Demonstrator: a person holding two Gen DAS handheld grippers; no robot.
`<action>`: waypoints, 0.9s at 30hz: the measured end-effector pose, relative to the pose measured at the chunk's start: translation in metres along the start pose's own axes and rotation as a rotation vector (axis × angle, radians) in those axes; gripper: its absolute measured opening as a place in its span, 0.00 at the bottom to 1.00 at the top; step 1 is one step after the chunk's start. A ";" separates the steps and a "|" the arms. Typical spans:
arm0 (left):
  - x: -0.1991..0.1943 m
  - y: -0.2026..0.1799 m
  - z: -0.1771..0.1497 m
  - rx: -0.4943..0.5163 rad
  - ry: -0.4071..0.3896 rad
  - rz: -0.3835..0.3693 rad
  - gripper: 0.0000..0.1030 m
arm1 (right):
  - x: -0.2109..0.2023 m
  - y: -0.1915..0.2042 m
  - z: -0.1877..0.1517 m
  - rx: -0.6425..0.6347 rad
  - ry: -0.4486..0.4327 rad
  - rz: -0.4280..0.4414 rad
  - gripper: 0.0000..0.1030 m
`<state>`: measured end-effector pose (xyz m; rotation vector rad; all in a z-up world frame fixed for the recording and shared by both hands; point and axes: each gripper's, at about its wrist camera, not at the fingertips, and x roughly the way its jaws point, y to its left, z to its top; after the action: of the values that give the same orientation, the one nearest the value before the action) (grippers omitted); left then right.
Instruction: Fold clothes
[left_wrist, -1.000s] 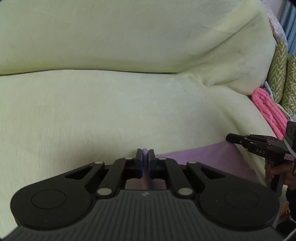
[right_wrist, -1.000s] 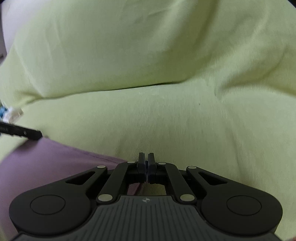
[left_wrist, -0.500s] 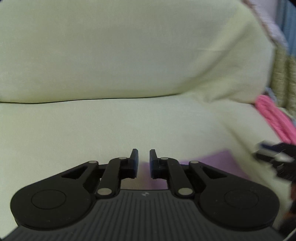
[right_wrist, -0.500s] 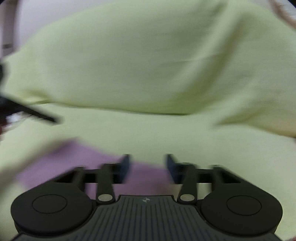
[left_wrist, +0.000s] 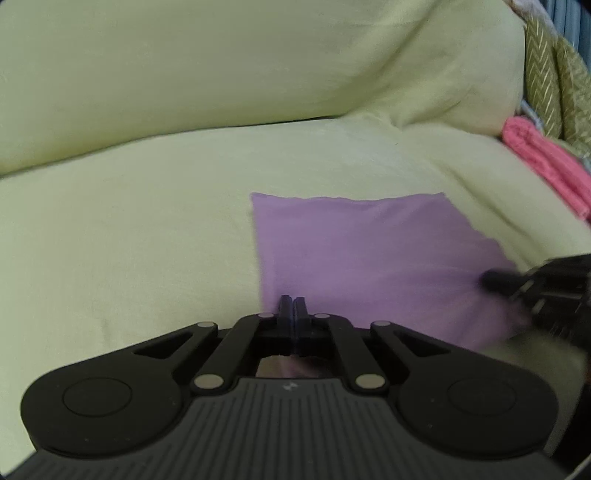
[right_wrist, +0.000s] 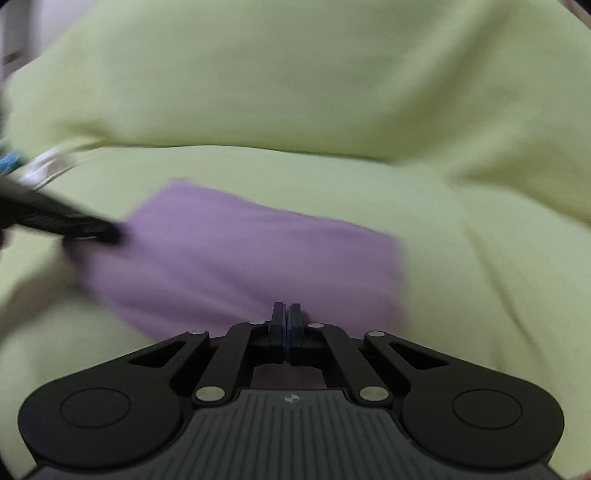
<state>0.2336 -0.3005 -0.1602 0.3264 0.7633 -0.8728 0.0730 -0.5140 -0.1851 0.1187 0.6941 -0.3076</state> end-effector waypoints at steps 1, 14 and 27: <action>-0.004 0.000 0.000 0.009 -0.001 0.016 0.02 | -0.003 -0.009 -0.001 0.024 0.013 -0.026 0.00; -0.035 -0.028 -0.040 0.074 0.008 0.062 0.05 | -0.024 -0.011 -0.031 0.084 0.018 0.015 0.06; -0.030 -0.024 -0.039 0.005 0.016 0.102 0.07 | -0.034 -0.026 -0.040 0.126 0.046 -0.056 0.19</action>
<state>0.1843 -0.2772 -0.1643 0.3737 0.7525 -0.7765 0.0156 -0.5225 -0.1937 0.2270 0.7246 -0.4032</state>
